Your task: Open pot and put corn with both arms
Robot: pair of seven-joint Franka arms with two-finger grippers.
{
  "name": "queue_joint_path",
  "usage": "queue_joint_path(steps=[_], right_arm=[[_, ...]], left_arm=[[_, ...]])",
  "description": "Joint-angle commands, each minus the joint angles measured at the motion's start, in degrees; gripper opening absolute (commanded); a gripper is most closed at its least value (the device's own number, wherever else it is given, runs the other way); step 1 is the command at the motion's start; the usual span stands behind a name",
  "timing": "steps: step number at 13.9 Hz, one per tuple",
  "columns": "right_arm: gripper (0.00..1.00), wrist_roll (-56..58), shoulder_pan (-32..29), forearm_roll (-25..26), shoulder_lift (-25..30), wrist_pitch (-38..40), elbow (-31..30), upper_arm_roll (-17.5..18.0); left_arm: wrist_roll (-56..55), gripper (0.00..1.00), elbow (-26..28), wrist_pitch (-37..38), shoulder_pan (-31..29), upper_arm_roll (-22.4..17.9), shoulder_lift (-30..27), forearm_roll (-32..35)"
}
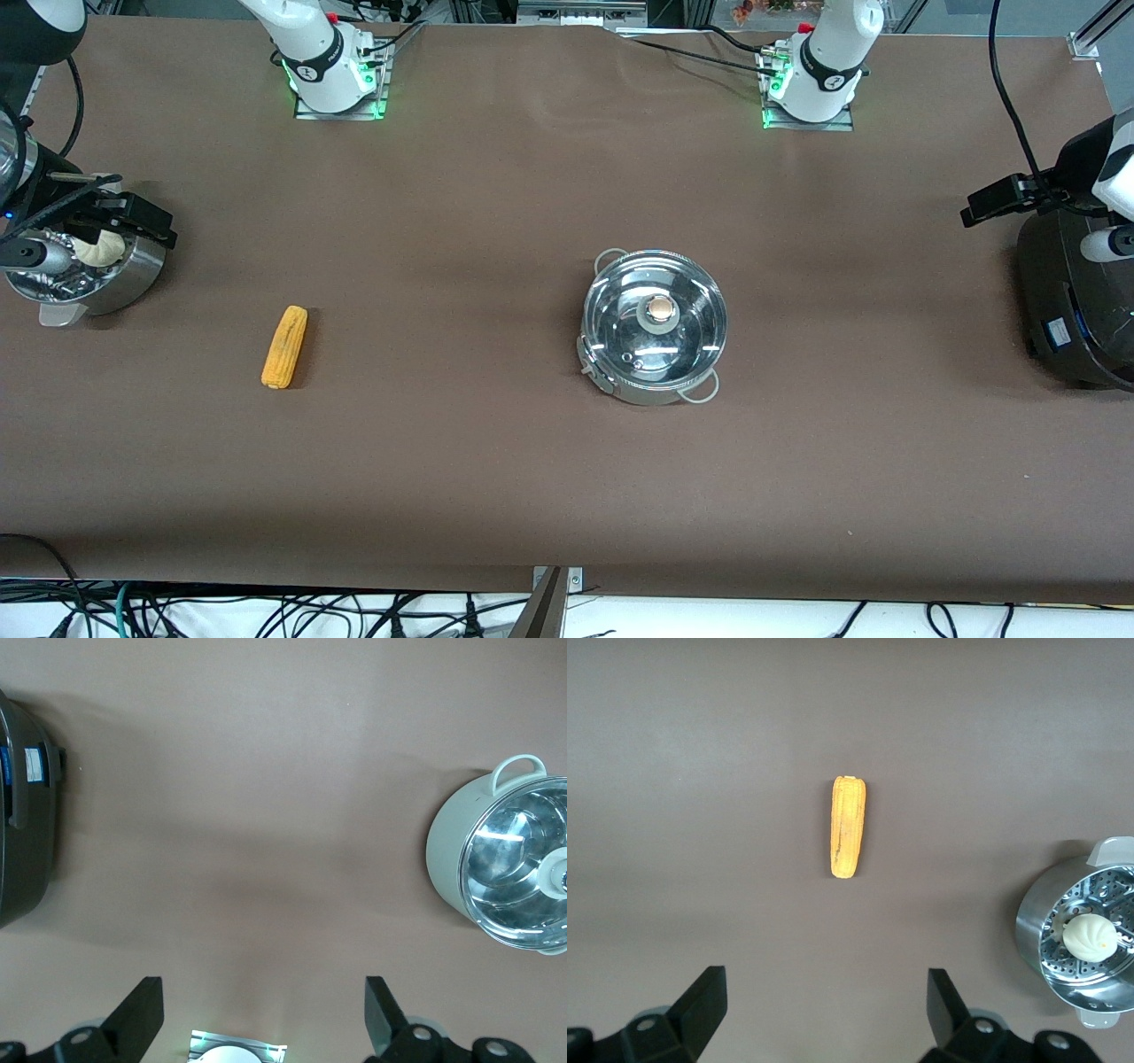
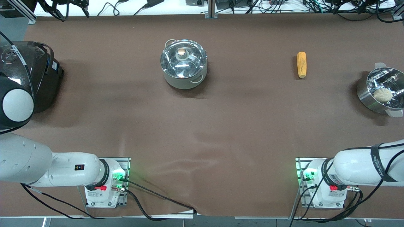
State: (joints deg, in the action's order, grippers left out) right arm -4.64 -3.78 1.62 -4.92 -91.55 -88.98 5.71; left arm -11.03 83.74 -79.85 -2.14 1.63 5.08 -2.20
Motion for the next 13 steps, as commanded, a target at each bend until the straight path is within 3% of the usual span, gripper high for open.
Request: queue_joint_path(steps=[1,13], right_arm=[[1.0,0.6,-0.09,0.14,-0.8,0.76,1.71,0.01],[1.0,0.6,-0.27,0.14,-1.23,0.59,1.71,-0.08]], left_arm=[[-0.04,1.0,-0.16,0.13,0.2,0.04,-0.51,0.01],[-0.04,1.0,-0.07,0.84,0.29,0.13,-0.6,-0.08]])
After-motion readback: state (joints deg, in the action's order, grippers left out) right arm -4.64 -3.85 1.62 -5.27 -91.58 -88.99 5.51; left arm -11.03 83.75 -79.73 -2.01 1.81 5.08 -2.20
